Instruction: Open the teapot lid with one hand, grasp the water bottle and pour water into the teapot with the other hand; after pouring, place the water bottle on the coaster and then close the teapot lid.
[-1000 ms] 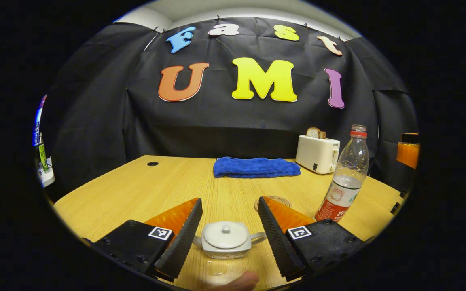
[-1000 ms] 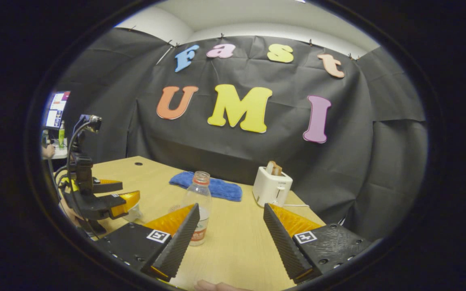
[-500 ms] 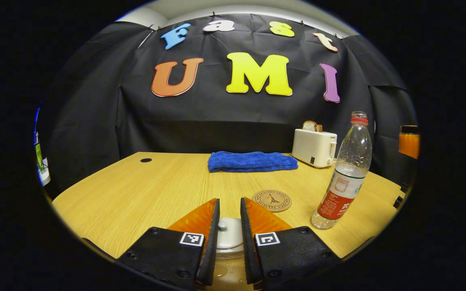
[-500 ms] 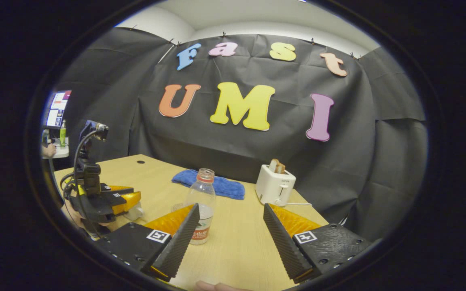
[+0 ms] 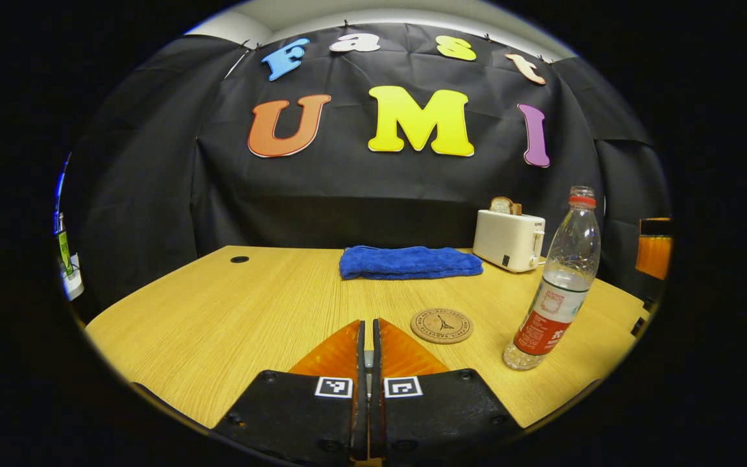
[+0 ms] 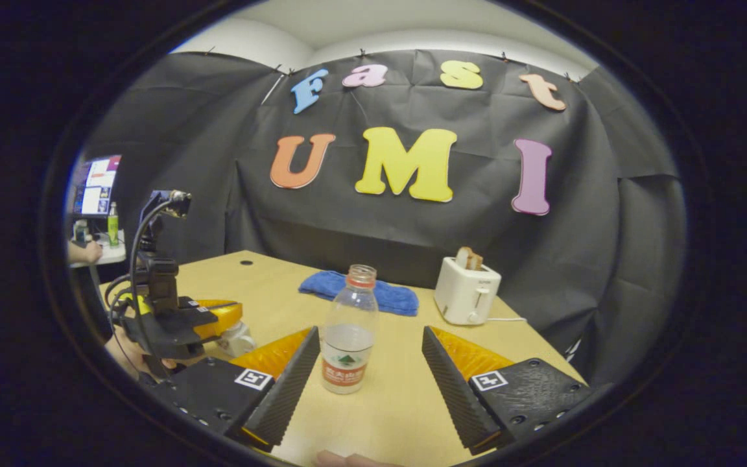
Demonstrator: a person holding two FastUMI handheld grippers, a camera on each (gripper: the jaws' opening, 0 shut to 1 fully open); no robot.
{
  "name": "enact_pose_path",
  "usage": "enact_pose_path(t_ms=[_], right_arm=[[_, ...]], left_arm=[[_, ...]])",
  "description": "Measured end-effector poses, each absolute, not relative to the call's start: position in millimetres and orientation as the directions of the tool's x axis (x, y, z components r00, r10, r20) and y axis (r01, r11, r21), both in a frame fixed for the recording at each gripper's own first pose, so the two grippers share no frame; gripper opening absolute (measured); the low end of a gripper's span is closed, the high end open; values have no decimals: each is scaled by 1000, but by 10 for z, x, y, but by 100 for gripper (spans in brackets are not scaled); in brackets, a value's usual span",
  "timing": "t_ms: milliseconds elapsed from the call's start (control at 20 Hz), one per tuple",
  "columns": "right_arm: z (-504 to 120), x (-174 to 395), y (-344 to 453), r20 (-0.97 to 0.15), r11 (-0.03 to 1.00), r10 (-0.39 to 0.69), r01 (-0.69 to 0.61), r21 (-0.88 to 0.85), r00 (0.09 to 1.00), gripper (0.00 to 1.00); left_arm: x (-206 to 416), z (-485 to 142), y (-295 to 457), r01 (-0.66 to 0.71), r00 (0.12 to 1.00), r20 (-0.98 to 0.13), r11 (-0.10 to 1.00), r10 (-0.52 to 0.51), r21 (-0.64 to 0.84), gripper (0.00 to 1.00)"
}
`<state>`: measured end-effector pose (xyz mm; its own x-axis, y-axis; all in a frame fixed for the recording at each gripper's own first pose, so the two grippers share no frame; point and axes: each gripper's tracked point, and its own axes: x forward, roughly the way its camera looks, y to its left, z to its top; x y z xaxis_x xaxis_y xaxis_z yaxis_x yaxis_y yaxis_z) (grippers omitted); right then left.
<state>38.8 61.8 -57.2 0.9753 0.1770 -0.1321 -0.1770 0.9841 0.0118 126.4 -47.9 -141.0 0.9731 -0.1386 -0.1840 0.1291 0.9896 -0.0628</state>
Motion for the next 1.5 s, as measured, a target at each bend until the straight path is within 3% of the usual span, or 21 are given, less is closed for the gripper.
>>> enact_pose_path(t_ms=[200, 550, 700, 750, 850, 1250, 1500], right_arm=[[-785, 595, 765, -173, 979, 195, -182, 89, 965, 95], [-1080, 1128, 870, -169, 976, 161, -132, 172, 972, 95], [-1135, 1263, 905, -183, 975, 165, -132, 180, 969, 88], [-1120, 1298, 890, -178, 976, 154, -122, 180, 972, 76], [-1103, 1308, 904, -184, 982, 139, -111, 155, 973, 75], [-857, 1180, 1056, -184, 983, 12, -45, -176, 983, 70], [-850, 1168, 1191, -170, 879, -66, -23, -476, 983, 70]], left_arm=[[1148, -1125, -450, 139, 976, -156, 987, -151, -84, 4], [981, -965, -165, 115, 969, -203, 984, -141, -134, 4], [928, -830, -3, 92, 976, -189, 991, -110, -100, 4], [894, -774, 18, 97, 976, -185, 990, -115, -105, 4], [824, -658, 55, 112, 977, -171, 988, -129, -108, 4], [632, -290, 542, 105, 988, -103, 988, -117, -114, 4], [579, -220, 716, 100, 990, -83, 988, -110, -115, 4]])
